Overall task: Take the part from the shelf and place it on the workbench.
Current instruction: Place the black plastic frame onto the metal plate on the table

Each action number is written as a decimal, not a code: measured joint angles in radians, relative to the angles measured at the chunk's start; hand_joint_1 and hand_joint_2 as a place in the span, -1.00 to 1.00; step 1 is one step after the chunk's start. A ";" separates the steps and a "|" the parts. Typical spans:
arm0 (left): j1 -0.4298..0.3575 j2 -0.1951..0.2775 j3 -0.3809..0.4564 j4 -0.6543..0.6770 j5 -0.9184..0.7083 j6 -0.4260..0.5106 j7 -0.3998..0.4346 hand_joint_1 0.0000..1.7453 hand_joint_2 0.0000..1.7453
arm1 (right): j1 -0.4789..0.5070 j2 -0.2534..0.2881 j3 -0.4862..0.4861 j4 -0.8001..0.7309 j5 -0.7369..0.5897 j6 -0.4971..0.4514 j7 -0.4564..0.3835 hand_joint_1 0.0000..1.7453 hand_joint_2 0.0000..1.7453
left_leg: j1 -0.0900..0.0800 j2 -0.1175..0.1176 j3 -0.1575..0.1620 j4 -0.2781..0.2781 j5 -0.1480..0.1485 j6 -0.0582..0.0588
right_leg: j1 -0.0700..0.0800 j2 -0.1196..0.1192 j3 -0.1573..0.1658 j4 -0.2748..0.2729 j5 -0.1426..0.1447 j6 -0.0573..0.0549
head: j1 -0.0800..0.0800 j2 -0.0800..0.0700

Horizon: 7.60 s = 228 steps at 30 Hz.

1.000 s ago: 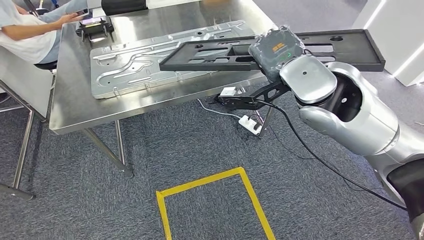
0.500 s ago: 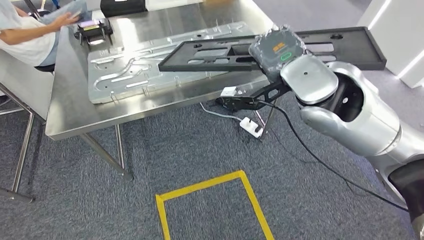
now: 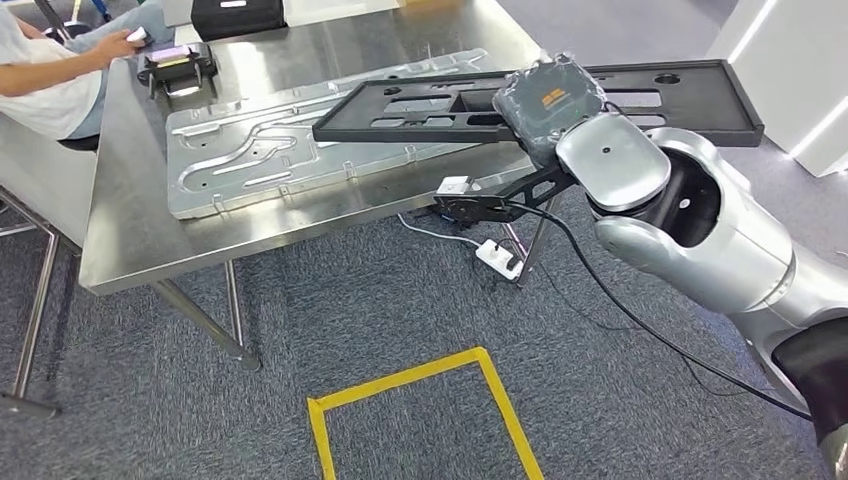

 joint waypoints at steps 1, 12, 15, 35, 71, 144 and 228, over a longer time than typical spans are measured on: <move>0.001 0.000 0.000 0.000 -0.003 0.000 0.000 -1.00 1.00 | 0.002 0.000 0.000 -0.001 0.001 -0.005 0.000 1.00 1.00 | 0.003 0.001 0.007 -0.010 0.003 0.001 | -0.001 -0.001 0.001 -0.002 -0.001 0.005 | 0.001 0.000; 0.001 -0.005 0.000 -0.001 -0.043 0.000 -0.007 -1.00 1.00 | -0.014 0.034 0.106 0.022 0.016 -0.142 -0.001 1.00 1.00 | 0.018 -0.009 0.056 -0.006 -0.040 -0.012 | -0.016 -0.013 -0.072 0.065 0.039 0.038 | 0.013 0.000; 0.002 -0.004 0.000 -0.005 -0.048 0.000 -0.001 -1.00 1.00 | -0.008 0.036 0.124 0.027 0.014 -0.146 -0.001 1.00 1.00 | 0.017 -0.012 0.050 0.011 -0.056 -0.027 | -0.010 -0.008 -0.054 0.028 0.031 0.019 | 0.011 0.000; 0.007 -0.008 0.000 -0.037 -0.039 0.000 0.007 -1.00 1.00 | 0.021 0.034 0.145 0.038 -0.002 -0.165 0.000 1.00 1.00 | 0.013 0.004 0.038 -0.053 0.016 0.007 | -0.005 -0.008 -0.043 0.086 -0.037 0.015 | 0.005 0.000; 0.012 -0.010 0.001 -0.051 -0.068 0.000 0.000 -1.00 1.00 | 0.020 0.065 0.242 0.080 0.111 -0.331 0.001 1.00 1.00 | 0.010 0.001 0.025 -0.012 -0.008 0.005 | -0.003 -0.010 -0.126 0.195 -0.034 0.024 | 0.014 0.000; 0.038 -0.008 0.001 -0.060 -0.051 0.000 0.008 -1.00 1.00 | 0.037 0.040 0.206 0.052 0.123 -0.256 0.002 1.00 1.00 | 0.016 0.002 -0.019 0.157 -0.135 -0.055 | -0.006 -0.005 -0.028 -0.006 0.036 -0.020 | 0.001 0.000; 0.058 -0.014 0.001 -0.084 -0.008 0.000 -0.059 -1.00 1.00 | 0.214 -0.028 0.159 0.047 0.047 -0.422 0.001 1.00 1.00 | 0.023 -0.003 0.070 -0.016 -0.047 -0.022 | -0.014 -0.012 -0.072 0.074 0.029 0.032 | 0.002 0.000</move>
